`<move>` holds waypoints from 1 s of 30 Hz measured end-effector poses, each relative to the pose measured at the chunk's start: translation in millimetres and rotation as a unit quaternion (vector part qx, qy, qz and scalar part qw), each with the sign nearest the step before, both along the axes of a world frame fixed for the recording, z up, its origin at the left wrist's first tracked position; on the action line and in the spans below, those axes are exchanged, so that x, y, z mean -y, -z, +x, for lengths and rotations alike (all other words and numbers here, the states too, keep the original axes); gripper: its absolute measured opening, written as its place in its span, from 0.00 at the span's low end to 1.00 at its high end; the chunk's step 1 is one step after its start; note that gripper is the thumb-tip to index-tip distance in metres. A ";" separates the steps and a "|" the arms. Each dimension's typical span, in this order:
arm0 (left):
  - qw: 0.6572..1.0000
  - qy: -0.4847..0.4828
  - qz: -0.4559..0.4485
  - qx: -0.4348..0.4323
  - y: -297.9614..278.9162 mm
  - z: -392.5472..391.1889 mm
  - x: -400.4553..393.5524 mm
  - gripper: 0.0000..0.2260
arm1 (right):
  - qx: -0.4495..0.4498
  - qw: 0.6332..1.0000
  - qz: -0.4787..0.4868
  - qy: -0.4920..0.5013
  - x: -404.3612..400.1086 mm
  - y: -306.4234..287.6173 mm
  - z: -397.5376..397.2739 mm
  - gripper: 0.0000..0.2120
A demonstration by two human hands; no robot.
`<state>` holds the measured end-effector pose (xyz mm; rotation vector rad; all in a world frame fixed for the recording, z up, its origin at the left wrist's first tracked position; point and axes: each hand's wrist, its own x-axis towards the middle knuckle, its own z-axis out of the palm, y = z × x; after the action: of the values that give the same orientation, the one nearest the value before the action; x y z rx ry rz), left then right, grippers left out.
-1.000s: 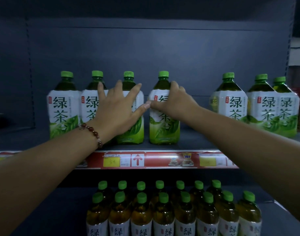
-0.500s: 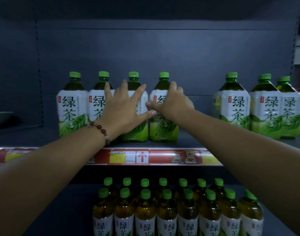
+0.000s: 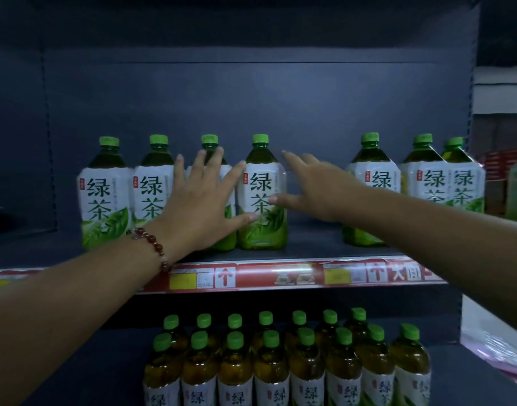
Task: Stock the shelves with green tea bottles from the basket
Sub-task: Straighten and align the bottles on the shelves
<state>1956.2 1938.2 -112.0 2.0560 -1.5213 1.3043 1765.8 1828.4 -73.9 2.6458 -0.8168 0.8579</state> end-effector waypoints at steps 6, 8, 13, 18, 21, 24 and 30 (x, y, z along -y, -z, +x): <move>0.999 0.007 -0.012 0.037 -13.3 -11.7 16.3 0.41 | 0.012 0.986 -0.119 0.116 32.2 -7.3 -48.3 0.41; 0.999 0.000 -0.011 0.046 -18.6 -12.3 23.7 0.40 | 0.058 0.987 -0.077 0.131 45.1 -11.4 -57.2 0.43; 0.998 0.004 -0.020 0.057 -23.4 -10.2 37.0 0.42 | 0.145 0.981 0.013 0.132 66.8 -15.6 -62.8 0.50; 0.999 0.027 -0.017 0.038 -18.6 -6.8 44.1 0.42 | 0.210 0.950 0.151 0.173 84.9 -28.5 -67.4 0.53; 0.999 0.038 -0.017 0.018 -18.8 -8.5 44.2 0.41 | 0.180 0.952 0.161 0.191 93.7 -32.1 -67.9 0.42; 0.998 0.056 -0.008 -0.021 -20.7 -11.1 42.6 0.41 | 0.128 0.966 0.134 0.183 93.1 -35.5 -67.2 0.36; 0.994 0.094 -0.009 -0.052 -25.8 -7.6 39.5 0.41 | 0.178 0.958 0.188 0.120 88.3 -38.6 -74.5 0.34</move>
<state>1948.6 1898.8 -86.2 1.8863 -1.6055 1.1185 1691.3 1740.1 -35.3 2.6474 -1.4926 1.2330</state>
